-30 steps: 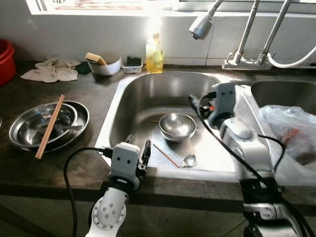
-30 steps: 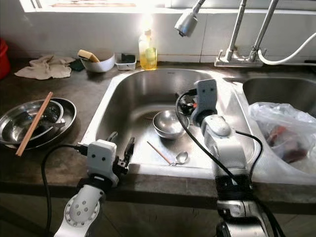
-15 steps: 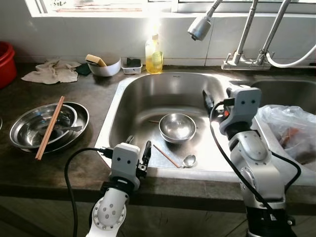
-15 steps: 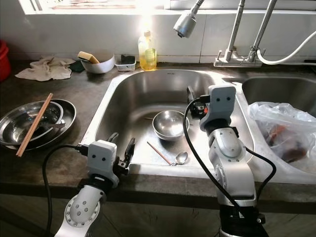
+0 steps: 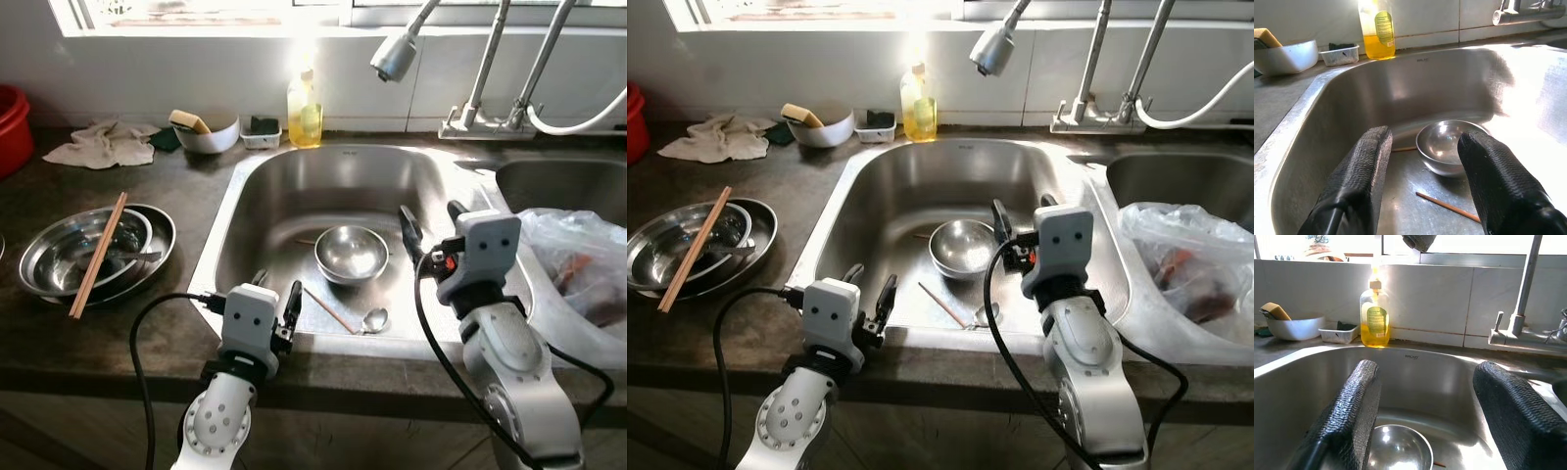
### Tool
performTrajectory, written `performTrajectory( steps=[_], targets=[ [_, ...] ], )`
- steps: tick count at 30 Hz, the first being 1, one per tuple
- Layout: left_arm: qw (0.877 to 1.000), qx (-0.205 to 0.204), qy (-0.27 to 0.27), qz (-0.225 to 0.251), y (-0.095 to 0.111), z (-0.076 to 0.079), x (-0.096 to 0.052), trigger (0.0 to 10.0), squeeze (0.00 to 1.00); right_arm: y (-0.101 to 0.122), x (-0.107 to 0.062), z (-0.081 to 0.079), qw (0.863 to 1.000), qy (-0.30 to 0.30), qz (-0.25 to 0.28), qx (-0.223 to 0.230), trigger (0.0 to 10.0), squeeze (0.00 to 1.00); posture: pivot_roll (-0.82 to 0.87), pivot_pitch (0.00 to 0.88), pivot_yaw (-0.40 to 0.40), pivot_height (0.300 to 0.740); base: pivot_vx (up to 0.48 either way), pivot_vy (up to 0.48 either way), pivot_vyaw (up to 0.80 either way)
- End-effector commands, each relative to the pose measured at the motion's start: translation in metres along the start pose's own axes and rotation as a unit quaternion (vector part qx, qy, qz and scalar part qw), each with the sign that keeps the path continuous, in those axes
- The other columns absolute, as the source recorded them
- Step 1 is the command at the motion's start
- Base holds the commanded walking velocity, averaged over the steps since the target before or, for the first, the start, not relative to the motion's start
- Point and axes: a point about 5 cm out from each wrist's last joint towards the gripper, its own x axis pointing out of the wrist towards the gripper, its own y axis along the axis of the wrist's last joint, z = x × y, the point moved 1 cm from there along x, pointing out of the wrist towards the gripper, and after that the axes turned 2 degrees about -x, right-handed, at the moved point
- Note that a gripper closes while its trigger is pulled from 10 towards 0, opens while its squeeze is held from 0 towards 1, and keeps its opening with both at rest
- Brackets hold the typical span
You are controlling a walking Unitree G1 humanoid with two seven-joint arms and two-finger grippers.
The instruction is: Kitchen organization
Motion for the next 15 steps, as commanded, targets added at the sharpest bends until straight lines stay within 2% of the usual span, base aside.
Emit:
performTrajectory(
  steps=[1, 15],
  targets=[
    [1.000, -0.001, 0.000, 0.001, 0.001, -0.002, -0.002, 10.0, 0.00, 0.006, -0.004, 0.000, 1.000, -0.001, 0.008, 0.000, 10.0, 0.00, 0.06, 0.059, -0.008, 0.740, 0.000, 0.000, 0.00],
    [1.000, -0.004, -0.001, 0.015, 0.006, -0.002, -0.004, 10.0, 0.00, 0.012, -0.019, -0.002, 1.000, -0.011, 0.011, -0.005, 10.0, 0.00, 0.05, 0.025, 0.004, 0.740, 0.000, 0.000, 0.00]
  ],
)
